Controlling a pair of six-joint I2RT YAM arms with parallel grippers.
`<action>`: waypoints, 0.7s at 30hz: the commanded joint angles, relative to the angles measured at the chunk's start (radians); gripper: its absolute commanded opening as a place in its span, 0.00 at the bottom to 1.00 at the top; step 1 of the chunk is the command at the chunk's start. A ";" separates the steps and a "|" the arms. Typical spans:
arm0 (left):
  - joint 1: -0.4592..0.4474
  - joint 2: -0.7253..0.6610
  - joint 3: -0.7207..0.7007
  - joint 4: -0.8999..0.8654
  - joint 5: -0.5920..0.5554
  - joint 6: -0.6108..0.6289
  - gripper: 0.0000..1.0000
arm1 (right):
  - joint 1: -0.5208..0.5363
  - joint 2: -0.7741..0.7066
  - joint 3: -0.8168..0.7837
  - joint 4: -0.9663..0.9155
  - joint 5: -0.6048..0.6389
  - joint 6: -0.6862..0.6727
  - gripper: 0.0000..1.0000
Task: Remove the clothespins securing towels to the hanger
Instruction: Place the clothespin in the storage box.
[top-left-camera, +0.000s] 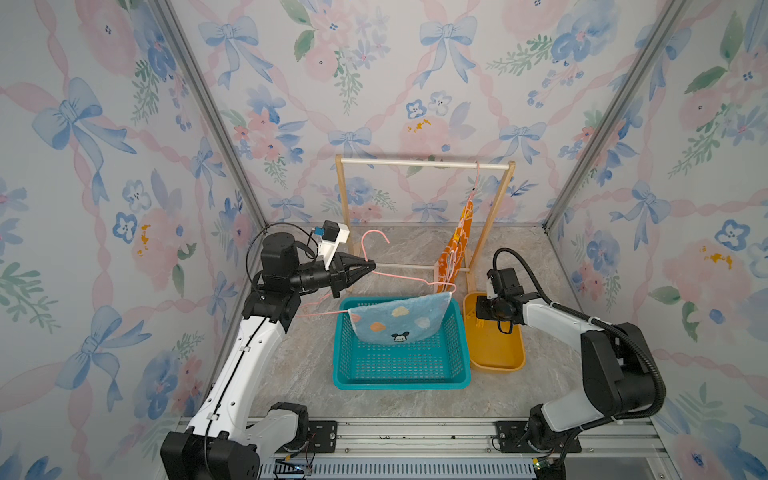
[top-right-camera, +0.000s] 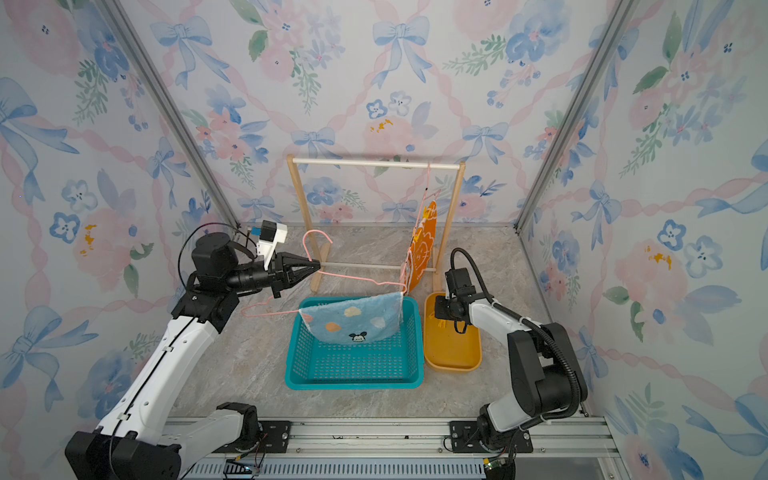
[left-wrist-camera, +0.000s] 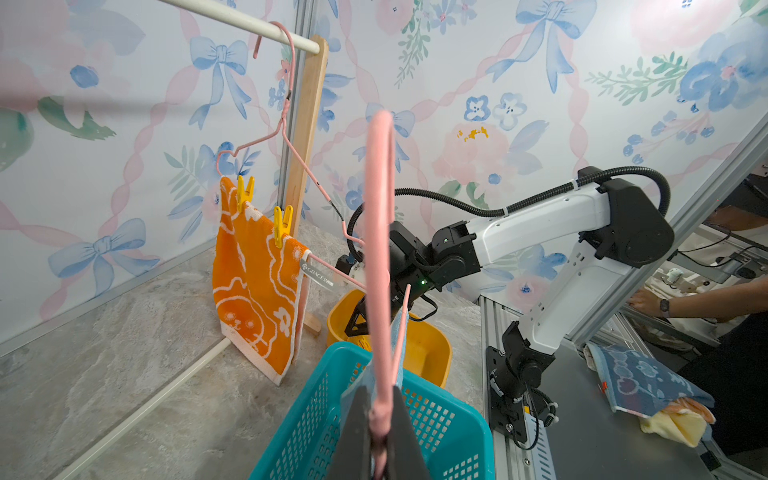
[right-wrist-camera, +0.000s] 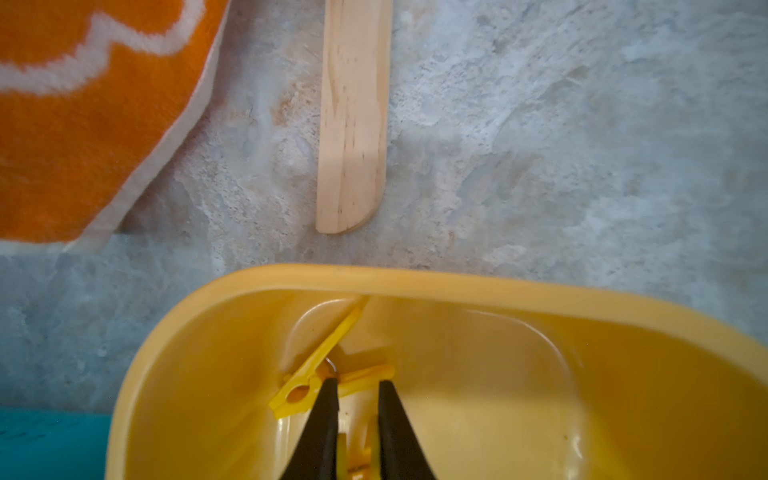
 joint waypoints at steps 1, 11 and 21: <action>-0.002 -0.026 0.016 0.018 0.003 0.002 0.00 | -0.017 0.020 0.015 0.005 0.007 0.022 0.24; -0.003 -0.024 0.018 0.019 0.004 0.001 0.00 | -0.029 0.019 0.030 -0.010 0.028 0.026 0.35; -0.003 -0.027 0.018 0.018 0.005 0.002 0.00 | -0.024 -0.053 0.034 -0.030 0.035 -0.003 0.46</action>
